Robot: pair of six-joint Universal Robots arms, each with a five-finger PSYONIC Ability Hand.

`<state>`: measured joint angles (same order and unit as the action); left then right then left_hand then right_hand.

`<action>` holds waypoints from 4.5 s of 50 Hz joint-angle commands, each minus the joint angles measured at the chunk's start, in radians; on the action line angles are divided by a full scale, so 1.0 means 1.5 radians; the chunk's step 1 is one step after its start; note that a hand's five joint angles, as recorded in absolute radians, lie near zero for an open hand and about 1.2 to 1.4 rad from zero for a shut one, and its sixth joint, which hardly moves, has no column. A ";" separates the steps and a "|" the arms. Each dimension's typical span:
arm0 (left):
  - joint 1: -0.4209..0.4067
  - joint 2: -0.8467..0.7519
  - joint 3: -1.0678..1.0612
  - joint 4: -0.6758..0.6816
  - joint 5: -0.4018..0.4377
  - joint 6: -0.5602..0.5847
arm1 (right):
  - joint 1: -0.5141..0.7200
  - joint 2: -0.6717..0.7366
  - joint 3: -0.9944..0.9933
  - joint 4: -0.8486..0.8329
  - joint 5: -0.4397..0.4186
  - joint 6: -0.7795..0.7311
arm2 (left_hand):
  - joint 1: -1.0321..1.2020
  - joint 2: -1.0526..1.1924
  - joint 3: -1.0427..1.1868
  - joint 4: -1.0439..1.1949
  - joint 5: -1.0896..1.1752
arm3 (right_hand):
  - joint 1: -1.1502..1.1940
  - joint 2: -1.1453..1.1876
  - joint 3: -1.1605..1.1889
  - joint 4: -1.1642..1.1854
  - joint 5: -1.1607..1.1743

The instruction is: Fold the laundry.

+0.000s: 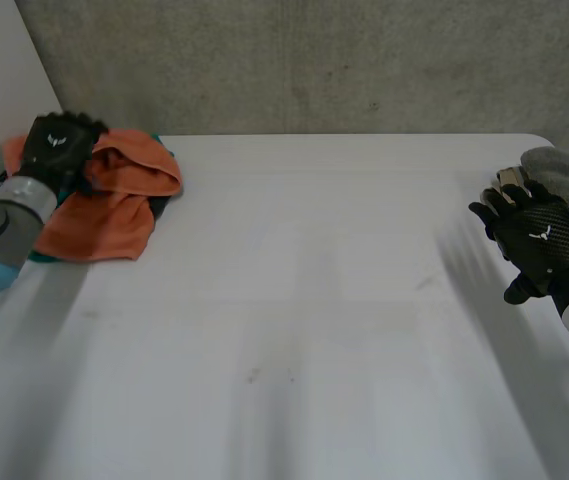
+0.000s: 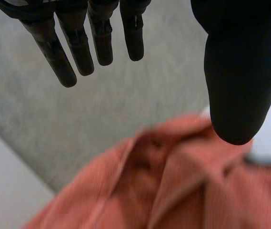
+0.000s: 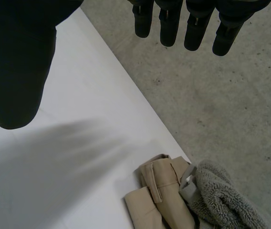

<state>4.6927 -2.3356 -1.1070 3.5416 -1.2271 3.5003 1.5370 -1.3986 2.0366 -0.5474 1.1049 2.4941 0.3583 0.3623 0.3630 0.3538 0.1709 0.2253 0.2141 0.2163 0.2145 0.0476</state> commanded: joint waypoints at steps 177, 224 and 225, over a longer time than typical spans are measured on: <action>-0.253 0.419 -0.216 -0.101 -0.145 -0.054 | 0.207 0.222 -0.598 0.285 0.220 0.235 | 0.692 0.689 0.689 0.695 0.701 | 0.781 0.788 0.787 0.788 0.783; -0.217 0.435 -0.387 -0.066 -0.145 -0.094 | 0.207 0.132 -0.370 0.348 0.217 0.249 | 0.692 0.689 0.689 0.695 0.701 | 0.036 0.043 0.042 0.043 0.038; -0.217 0.435 -0.387 -0.066 -0.145 -0.094 | 0.201 0.117 -0.358 0.354 0.225 0.270 | 0.692 0.689 0.689 0.695 0.701 | 0.041 0.049 0.047 0.049 0.044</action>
<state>4.3689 -1.6884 -1.6889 3.4419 -1.4448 3.3596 1.8719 -1.0720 1.3800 -0.0306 1.3623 2.5911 1.1527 1.1978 1.1936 1.1979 0.9807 0.2828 0.2760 0.2697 0.2717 0.0671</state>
